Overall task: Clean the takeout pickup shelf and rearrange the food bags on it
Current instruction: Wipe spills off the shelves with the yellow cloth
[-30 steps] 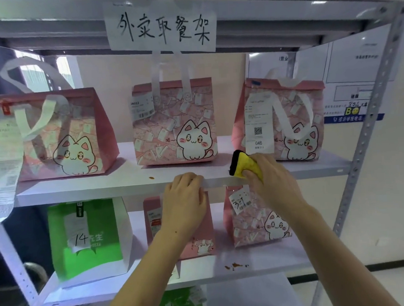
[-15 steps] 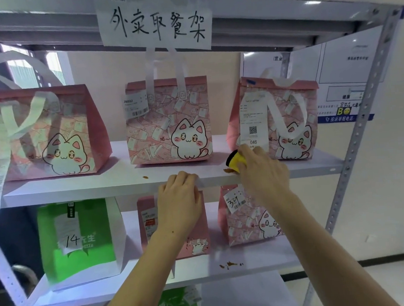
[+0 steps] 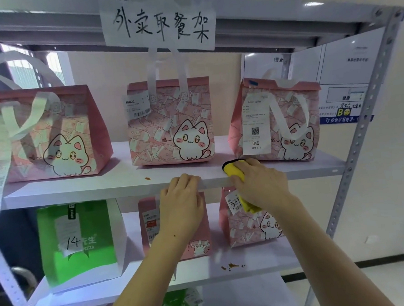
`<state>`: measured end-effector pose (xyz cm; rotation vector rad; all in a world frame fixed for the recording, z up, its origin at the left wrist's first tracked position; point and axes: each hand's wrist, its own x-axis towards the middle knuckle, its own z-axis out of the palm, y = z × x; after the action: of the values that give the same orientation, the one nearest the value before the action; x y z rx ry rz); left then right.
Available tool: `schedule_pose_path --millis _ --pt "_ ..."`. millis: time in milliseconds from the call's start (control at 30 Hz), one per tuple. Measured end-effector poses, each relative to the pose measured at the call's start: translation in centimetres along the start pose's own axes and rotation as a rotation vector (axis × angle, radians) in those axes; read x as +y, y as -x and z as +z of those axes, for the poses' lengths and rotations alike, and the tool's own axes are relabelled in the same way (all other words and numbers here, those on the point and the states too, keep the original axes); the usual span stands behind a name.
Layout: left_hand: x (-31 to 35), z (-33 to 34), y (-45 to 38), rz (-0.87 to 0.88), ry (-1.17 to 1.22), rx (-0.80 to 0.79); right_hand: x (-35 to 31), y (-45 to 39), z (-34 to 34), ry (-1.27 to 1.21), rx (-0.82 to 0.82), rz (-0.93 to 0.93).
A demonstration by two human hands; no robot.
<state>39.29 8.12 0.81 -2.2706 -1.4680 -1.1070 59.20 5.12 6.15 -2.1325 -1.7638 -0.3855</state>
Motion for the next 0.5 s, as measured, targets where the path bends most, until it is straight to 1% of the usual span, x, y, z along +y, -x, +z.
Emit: schedule_pose_path --millis 200,367,500 --pt "-0.2 0.0 -0.1 -0.009 0.027 -0.028 -2.9 0.4 0.4 -0.004 0.031 0.01" --pt "0.0 -0.3 0.1 -0.061 0.022 -0.034 -3.7 0.2 1.0 -0.094 0.022 0.028" --pt "0.1 -0.4 0.3 -0.086 0.01 -0.039 -2.2 0.2 1.3 -0.245 0.002 0.043"
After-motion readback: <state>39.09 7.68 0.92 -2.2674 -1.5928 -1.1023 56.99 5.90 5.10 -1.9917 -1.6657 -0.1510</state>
